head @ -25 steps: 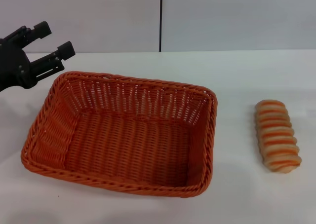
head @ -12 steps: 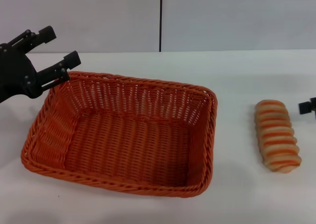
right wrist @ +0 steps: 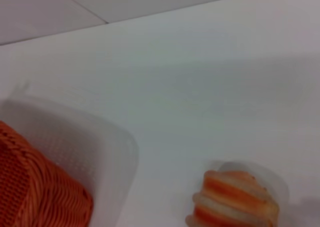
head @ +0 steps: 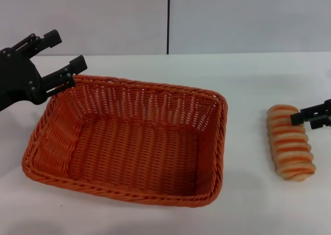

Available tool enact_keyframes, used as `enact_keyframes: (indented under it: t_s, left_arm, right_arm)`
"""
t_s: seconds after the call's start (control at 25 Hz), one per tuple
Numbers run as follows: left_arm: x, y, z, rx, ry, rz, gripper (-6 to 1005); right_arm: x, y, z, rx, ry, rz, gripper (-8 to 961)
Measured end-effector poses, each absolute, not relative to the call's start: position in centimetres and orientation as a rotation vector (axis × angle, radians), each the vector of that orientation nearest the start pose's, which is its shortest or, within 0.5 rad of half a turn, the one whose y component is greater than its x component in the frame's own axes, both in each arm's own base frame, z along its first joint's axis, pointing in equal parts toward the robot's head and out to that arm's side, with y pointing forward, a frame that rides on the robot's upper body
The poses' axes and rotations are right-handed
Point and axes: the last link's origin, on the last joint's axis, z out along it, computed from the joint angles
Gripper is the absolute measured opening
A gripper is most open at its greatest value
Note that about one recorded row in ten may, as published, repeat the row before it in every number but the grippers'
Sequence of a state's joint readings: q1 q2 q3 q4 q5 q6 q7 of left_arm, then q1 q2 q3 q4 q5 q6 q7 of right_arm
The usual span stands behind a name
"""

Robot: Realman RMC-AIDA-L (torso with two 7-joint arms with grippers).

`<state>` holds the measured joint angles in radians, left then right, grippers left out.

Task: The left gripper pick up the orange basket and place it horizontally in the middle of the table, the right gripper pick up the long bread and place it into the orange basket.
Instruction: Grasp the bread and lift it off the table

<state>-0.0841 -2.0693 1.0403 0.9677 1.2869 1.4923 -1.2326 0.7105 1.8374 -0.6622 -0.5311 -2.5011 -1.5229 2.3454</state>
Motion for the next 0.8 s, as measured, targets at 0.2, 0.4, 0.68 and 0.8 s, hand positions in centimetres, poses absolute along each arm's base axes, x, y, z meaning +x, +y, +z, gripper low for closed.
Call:
enact_keyframes:
  t_s: [0.2, 0.4, 0.68, 0.8]
  left_arm:
    - [-27.5, 27.2, 6.0, -2.297, -0.393, -0.999, 810]
    - [-27.4, 27.3, 6.0, -2.299, -0.388, -1.001, 810]
    - [-27.4, 27.3, 6.0, -2.301, -0.389, -1.004, 810]
    - [-27.3, 27.3, 5.9, -2.306, -0.390, -1.006, 810]
  right_arm:
    - [31.2, 36.5, 6.3, -2.305, 1.781, 0.030, 768]
    - [31.2, 36.6, 5.8, -2.318, 1.741, 0.033, 757]
    - [30.8, 37.1, 5.1, -2.349, 1.682, 0.038, 742]
    - [30.7, 37.3, 4.9, -2.349, 1.667, 0.042, 735]
